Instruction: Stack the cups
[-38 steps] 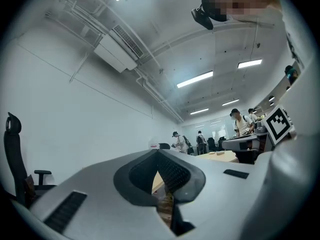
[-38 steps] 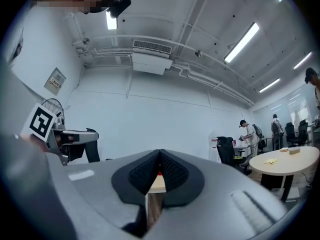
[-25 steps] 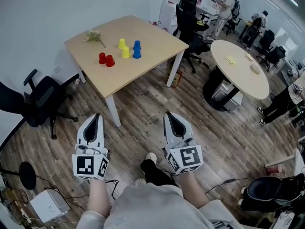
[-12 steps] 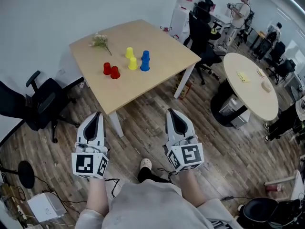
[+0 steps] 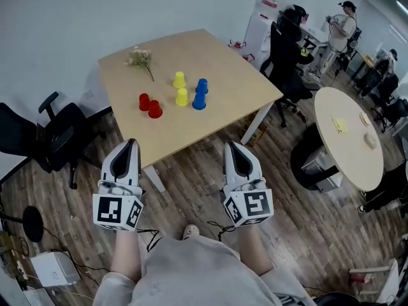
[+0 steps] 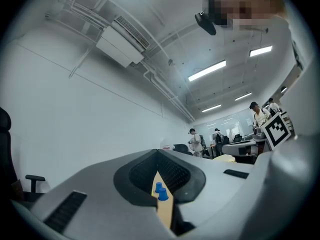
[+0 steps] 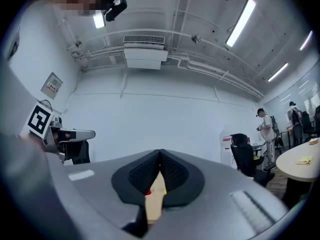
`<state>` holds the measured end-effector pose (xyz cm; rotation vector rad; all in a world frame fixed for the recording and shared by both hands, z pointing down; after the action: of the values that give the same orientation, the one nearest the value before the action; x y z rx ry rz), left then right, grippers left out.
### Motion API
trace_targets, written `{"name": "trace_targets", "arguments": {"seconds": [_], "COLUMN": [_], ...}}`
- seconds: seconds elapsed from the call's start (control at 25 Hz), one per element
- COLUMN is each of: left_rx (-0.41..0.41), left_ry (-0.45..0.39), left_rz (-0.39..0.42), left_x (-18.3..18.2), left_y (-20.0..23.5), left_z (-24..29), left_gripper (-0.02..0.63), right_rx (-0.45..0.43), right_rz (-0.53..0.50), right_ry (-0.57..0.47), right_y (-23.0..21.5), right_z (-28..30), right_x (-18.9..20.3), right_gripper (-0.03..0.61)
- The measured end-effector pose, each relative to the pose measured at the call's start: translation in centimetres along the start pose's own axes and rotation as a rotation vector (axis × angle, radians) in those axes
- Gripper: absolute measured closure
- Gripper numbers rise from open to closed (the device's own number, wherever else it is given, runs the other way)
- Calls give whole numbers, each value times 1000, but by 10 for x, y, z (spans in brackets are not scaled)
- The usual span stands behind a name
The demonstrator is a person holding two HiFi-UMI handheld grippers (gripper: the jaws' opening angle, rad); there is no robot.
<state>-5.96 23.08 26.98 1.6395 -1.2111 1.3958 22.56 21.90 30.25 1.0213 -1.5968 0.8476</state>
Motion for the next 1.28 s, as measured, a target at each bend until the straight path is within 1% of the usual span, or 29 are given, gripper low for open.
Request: {"name": "trace_targets", "arguments": {"seconds": [0.24, 0.44, 0.72, 0.88, 1.08, 1.28], "left_rx": [-18, 14, 52, 55, 50, 75], "left_ry": [26, 34, 46, 51, 48, 68], "left_rz": [20, 33, 24, 22, 2, 2], "left_x": [3, 5, 27, 40, 54, 60], "left_y": [2, 3, 13, 33, 68, 103], "left_z": [28, 51, 92, 118, 154, 194], "left_gripper": [606, 606, 606, 606, 606, 606], "right_rx": [-12, -3, 6, 20, 33, 48], "right_rz": [37, 47, 29, 12, 6, 14], "right_ry": [8, 8, 25, 35, 39, 41], "right_y": [-24, -33, -44, -50, -54, -56], "right_z": [21, 34, 67, 99, 145, 197], "right_x": [13, 21, 30, 34, 41, 51], "right_gripper": [566, 566, 568, 566, 566, 566]}}
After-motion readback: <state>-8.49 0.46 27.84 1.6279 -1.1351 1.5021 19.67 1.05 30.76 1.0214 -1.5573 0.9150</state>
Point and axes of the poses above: the fingertips, and each gripper's own axes: z forward along the fingers, y to its left, x out of its underside, the point moved 8 cm from there along -z, backward along the fingers, and after that the axes turned 3 degrees about -y, right-handed, at the moved point
